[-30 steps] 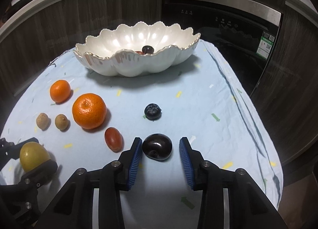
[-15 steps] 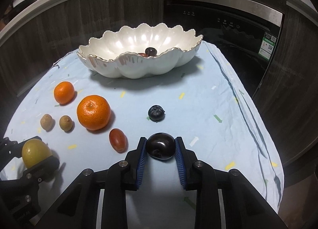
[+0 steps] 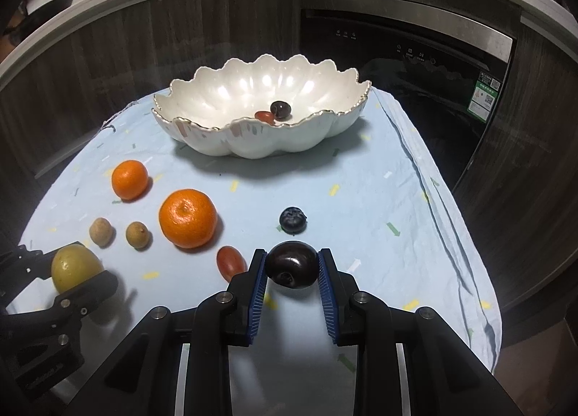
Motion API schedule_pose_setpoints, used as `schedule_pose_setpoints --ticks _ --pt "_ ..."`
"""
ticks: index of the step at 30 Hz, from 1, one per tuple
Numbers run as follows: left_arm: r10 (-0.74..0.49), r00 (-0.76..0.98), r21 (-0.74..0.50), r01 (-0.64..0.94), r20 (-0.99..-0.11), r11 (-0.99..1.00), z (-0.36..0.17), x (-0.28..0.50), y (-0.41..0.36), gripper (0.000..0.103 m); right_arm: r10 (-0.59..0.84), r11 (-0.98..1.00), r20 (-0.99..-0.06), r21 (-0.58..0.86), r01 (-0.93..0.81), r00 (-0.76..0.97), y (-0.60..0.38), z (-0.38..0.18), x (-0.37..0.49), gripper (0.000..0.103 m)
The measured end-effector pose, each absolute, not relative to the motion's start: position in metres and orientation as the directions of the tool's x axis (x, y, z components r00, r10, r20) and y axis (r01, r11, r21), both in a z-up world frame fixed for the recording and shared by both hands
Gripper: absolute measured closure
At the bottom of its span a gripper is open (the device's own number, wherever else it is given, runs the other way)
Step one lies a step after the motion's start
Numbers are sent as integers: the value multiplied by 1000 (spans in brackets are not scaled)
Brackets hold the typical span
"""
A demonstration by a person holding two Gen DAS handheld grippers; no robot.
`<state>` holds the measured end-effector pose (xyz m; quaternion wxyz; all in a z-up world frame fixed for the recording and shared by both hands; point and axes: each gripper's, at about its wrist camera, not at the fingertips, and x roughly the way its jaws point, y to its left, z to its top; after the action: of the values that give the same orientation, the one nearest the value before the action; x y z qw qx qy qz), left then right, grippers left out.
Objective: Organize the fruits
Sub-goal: 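Carry the grapefruit with the left tool while the right tool carries the plum over the bowl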
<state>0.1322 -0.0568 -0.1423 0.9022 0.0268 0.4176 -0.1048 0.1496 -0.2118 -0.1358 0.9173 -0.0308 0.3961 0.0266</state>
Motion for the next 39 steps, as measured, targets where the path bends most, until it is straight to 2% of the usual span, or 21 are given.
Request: schedule_pose_setpoints --ticks 19,39 --pt "-174 662 -57 196 -729 979 -105 161 -51 55 28 996 -710 -38 -77 703 -205 -103 158 74" --pt "-196 707 -60 212 -680 975 -58 223 -56 55 20 998 -633 -38 -58 774 -208 -50 201 74"
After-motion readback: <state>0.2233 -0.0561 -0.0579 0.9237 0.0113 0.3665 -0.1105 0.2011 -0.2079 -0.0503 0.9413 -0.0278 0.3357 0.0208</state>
